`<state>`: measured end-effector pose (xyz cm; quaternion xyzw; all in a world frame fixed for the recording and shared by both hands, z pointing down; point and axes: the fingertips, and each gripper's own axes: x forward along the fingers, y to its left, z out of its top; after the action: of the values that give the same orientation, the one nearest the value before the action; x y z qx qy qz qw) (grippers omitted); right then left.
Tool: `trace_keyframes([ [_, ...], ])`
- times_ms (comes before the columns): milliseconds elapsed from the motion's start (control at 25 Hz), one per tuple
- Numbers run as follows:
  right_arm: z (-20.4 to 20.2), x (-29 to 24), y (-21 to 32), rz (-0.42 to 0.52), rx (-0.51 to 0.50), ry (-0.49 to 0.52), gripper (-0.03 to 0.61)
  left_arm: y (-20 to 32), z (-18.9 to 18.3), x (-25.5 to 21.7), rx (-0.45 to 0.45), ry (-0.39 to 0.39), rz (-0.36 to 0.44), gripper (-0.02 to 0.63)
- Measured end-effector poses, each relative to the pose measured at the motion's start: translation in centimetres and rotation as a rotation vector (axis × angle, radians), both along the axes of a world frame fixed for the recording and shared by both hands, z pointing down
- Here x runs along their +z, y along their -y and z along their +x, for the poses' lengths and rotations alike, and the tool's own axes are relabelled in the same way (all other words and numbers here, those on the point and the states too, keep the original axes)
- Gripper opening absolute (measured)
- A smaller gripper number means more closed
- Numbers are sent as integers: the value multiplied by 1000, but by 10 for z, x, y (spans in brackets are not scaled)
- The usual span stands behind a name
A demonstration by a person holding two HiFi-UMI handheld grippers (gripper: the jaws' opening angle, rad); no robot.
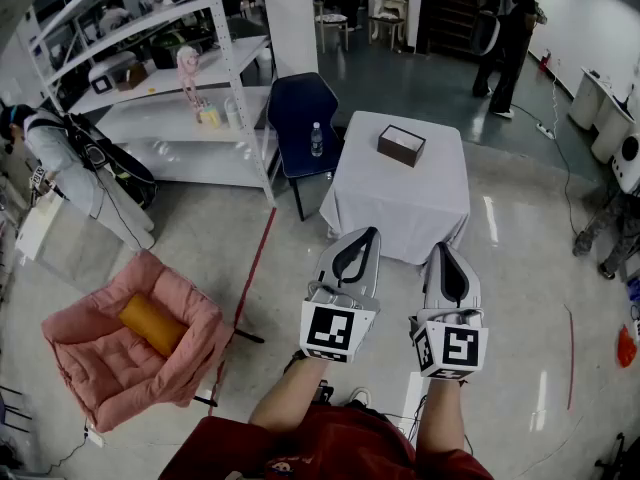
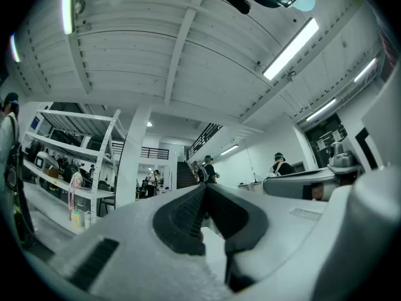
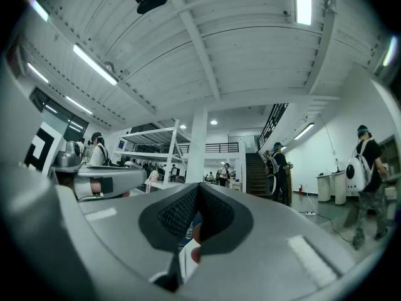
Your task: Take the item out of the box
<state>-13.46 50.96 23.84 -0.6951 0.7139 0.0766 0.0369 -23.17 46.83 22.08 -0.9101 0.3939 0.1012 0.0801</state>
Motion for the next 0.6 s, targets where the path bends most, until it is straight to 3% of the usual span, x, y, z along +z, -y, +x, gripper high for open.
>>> trace_keyframes([
  [160,13,-7,-3,8,-42,79,0,-2,12,5,-4,23,-25,2],
  [320,29,-11,-2,17,-32,47,0,-2,28,2,-18,26,-15,2],
  [600,60,-1,1,30,-34,82,2,-1,60,5,-37,40,-13,2],
])
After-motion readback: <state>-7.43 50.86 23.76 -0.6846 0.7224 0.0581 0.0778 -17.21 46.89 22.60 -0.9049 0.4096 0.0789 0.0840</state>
